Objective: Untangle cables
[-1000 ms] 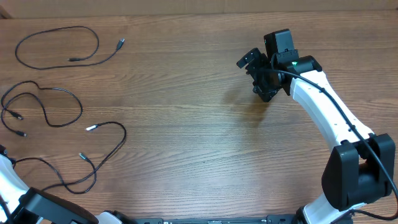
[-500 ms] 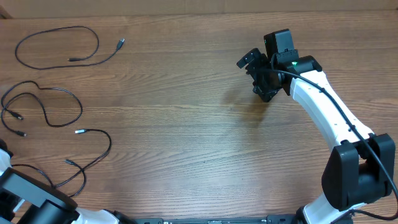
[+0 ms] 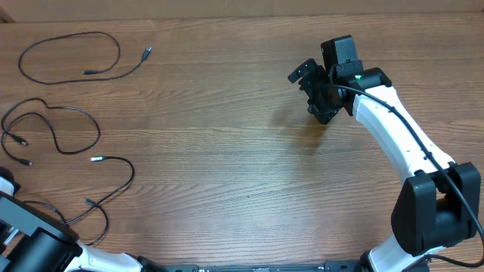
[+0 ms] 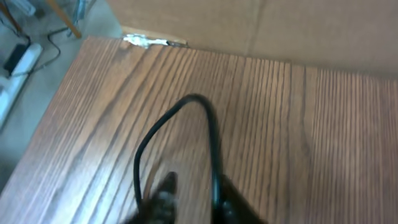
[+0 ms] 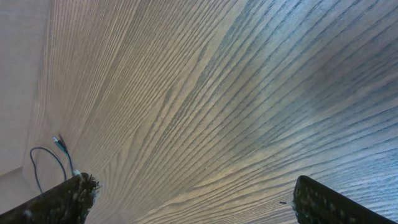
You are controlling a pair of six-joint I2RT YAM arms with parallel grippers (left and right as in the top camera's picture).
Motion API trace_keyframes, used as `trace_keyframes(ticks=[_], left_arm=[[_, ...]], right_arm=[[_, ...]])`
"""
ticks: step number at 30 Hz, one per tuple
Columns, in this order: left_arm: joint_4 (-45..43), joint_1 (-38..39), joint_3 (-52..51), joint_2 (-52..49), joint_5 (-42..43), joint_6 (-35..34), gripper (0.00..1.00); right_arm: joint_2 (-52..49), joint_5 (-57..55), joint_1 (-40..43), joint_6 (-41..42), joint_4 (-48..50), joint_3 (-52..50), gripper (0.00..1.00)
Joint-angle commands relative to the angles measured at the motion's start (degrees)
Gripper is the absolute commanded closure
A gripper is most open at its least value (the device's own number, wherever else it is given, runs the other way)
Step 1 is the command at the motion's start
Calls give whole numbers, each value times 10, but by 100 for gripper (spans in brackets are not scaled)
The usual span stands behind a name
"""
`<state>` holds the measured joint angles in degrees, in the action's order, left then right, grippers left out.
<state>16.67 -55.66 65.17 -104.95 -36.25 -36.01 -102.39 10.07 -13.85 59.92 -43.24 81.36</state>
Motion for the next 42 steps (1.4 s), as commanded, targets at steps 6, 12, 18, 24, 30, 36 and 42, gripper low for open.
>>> trace_keyframes(ticks=[6,12,18,24,30,36,42], left_arm=[[-37,-2,-2,-9,113,97,41],[-34,-2,-1,-9,116,138,42],[-21,-1,-2,-9,139,137,67],[-16,-2,-2,-12,139,108,95],[-15,-2,-2,-41,131,101,94],[-21,-6,-2,-98,86,137,92],[-42,-5,10,-97,86,187,68]], right_arm=[[7,-6,4,-4,0,7,0],[7,-6,4,-4,0,7,0],[7,-6,4,-4,-4,7,0],[7,-6,4,-4,-10,7,0],[7,-6,4,-4,-13,7,0],[7,-6,4,-4,-23,7,0],[7,-6,4,-4,-19,7,0]])
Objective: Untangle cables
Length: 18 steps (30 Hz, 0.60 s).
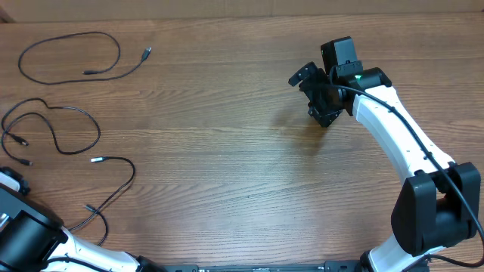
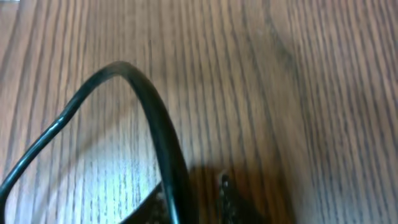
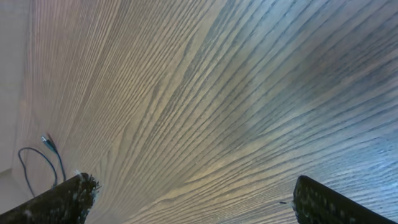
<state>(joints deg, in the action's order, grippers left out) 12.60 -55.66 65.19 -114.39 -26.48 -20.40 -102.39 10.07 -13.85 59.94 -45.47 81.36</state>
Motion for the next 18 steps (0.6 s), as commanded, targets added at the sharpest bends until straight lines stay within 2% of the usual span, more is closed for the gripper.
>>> trace_keyframes(ticks=[1,4,5,6,8,18], left_arm=[[1,-5,15,1,-11,36,64],[13,-5,33,12,-11,50,57],[26,-3,47,20,-11,50,36],[34,-3,55,24,-10,50,20],[53,-2,70,32,-5,50,2],[111,-3,78,51,189,50,0]], right_arm=[[7,-6,4,-4,4,7,0],[7,-6,4,-4,3,7,0],[7,-6,4,-4,3,7,0],[7,-6,4,-4,3,7,0],[7,-6,4,-4,3,7,0],[7,-6,4,-5,-1,7,0]])
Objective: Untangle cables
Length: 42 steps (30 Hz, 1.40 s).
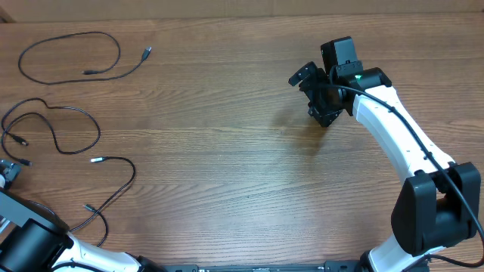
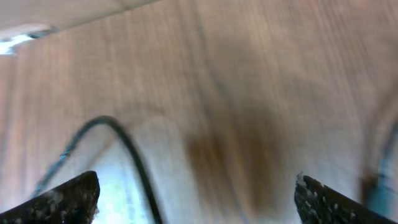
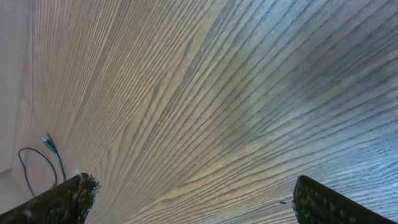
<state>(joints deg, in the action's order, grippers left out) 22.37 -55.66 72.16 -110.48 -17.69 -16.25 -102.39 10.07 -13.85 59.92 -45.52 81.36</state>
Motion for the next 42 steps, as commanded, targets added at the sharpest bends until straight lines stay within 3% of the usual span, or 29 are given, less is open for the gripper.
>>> trace_keyframes(ticks=[1,5,9,15,22,23,26,29,31,35,42], left_arm=[[19,-3,9,12,122,9,0],[38,-3,9,13,167,15,21],[51,-4,16,19,159,27,19],[63,-6,26,23,136,28,27],[70,-6,25,21,97,28,72],[70,-6,23,21,88,30,75],[67,-6,17,20,34,30,77],[54,-6,19,20,-51,32,73],[47,-6,22,20,-81,75,83],[29,-6,27,20,-83,101,96],[-39,-6,27,20,-82,173,96]], right_arm=[[7,-6,4,-4,-3,7,0],[7,-5,4,-4,-2,7,0],[7,1,4,-4,0,7,0],[7,1,4,-4,0,7,0],[7,1,4,-4,-3,7,0],[7,1,4,-4,-3,7,0],[7,1,4,-4,-3,7,0],[7,1,4,-4,-8,7,0],[7,0,4,-4,-11,7,0],[7,0,4,-4,-9,7,0],[7,0,4,-4,-7,7,0]])
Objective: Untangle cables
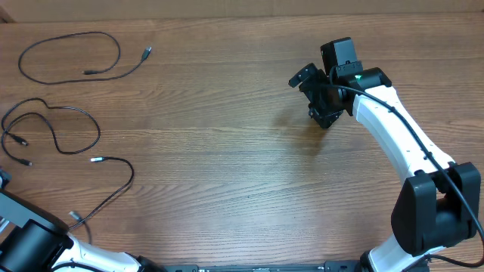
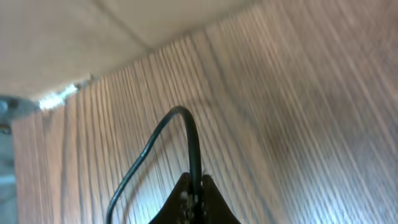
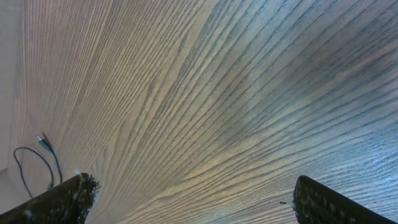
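Observation:
Three thin black cables lie apart at the table's left: a loop at the back (image 1: 68,60), a wavy one (image 1: 53,125) below it, and a third cable (image 1: 125,181) running down toward my left arm (image 1: 30,242). In the left wrist view my left gripper (image 2: 194,200) is shut on a black cable (image 2: 180,118) that arches up from between the fingers. My right gripper (image 1: 311,91) hovers over bare wood right of centre, far from the cables. Its fingers (image 3: 68,199) stand wide open with nothing between them.
The wooden table's left edge and back corner (image 2: 62,96) show in the left wrist view, with a wall behind. A far cable end (image 3: 37,158) shows small in the right wrist view. My right arm (image 1: 401,143) stretches across the right side.
My left gripper was open with its fingers wide apart; now it is shut on a black cable. The near cable's tail has shifted toward my left arm. The right arm has not moved.
At first my left gripper was shut on a cable loop above the table's left edge, then lower, close to the wood. Then it stood open with the cable lying ahead. Now it is shut on the cable again. My right gripper stayed open in place throughout.

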You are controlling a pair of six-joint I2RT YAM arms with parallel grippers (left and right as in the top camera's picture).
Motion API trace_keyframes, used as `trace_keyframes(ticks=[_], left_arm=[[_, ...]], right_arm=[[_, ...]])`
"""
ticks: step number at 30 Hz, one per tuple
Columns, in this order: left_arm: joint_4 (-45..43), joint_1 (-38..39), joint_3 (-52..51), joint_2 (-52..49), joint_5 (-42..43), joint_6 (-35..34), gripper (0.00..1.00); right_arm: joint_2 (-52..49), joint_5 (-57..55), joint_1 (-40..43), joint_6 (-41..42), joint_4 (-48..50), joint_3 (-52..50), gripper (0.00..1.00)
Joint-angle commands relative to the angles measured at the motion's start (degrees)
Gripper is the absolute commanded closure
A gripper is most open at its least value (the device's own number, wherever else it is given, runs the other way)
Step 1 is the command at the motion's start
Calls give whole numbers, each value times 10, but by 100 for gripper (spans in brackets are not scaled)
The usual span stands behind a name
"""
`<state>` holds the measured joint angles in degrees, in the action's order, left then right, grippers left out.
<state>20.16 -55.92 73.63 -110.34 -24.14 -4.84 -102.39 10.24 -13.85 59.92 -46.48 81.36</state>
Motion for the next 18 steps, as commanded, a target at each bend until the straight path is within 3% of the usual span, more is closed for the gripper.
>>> trace_keyframes(ticks=[1,5,12,14,16,17,18], left_arm=[[-24,-3,13,19,-18,69,96],[-42,-3,12,19,-18,87,96],[-50,-3,12,4,-17,87,87],[-44,-3,12,1,-17,87,65],[-39,-1,12,1,-17,86,30],[-35,1,12,2,-17,85,3],[-31,3,12,2,-17,85,1]], right_arm=[[7,-1,4,-4,3,7,0],[7,-1,4,-4,10,7,0],[7,-1,4,-4,16,7,0],[7,-1,4,-4,16,7,0],[7,-1,4,-4,16,7,0],[7,-1,4,-4,16,7,0],[7,-1,4,-4,16,7,0]])
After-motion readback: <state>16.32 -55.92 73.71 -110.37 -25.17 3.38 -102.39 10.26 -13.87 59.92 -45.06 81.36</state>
